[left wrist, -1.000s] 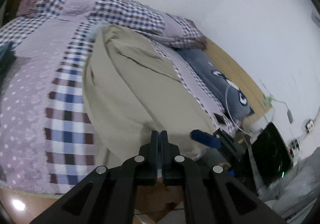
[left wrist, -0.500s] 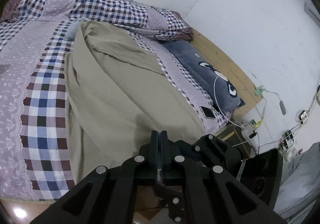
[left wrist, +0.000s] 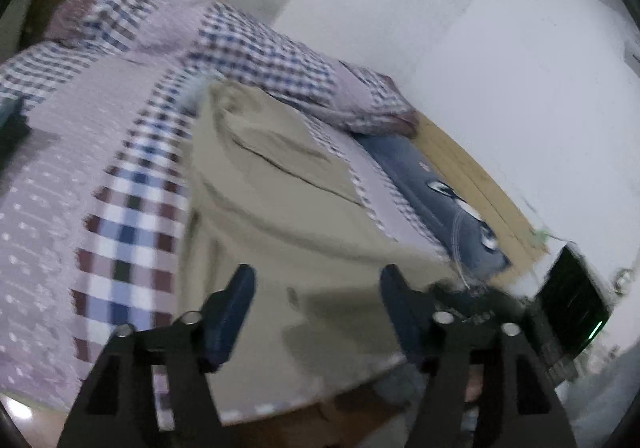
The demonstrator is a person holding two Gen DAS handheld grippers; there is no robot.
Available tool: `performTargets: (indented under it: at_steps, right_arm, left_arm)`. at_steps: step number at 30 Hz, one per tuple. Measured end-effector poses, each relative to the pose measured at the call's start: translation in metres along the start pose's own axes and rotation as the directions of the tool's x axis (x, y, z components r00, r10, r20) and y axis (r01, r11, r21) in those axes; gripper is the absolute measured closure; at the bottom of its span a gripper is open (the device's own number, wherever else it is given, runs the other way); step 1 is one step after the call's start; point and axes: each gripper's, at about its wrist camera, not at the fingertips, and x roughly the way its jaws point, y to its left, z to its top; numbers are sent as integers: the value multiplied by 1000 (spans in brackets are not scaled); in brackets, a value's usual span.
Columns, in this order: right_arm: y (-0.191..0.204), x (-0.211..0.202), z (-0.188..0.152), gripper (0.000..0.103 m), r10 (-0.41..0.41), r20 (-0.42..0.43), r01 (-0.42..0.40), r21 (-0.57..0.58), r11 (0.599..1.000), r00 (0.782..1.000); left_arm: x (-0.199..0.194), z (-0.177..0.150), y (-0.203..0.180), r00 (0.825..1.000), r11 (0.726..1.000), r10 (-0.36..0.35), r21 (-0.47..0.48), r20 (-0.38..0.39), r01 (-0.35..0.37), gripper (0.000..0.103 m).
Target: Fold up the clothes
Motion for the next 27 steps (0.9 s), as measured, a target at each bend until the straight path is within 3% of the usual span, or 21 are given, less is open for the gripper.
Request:
performTargets:
  at_steps: [6, 11, 18, 23, 27]
  right_arm:
    - [-93, -31, 41, 101, 46, 20, -50, 254, 966, 999]
    - [-159, -45, 84, 101, 28, 39, -40, 354, 934, 999]
    - [-221, -49, 164, 101, -26, 36, 12, 349, 937, 999]
    - [-247, -23, 217, 101, -57, 15, 49, 325, 944, 998]
    - [-272, 1, 256, 102, -64, 20, 54, 329, 943, 998]
  left_arm:
    - [26, 11, 26, 989, 992, 128, 3, 73, -129, 28]
    - [74, 28, 43, 973, 975, 217, 34, 79, -220, 28]
    - [158, 61, 60, 940, 928, 328, 150, 98, -340, 28]
    - [206, 89, 81, 942, 934, 319, 133, 107, -331, 28]
    - [235, 106, 79, 932, 905, 342, 226, 117, -360, 28]
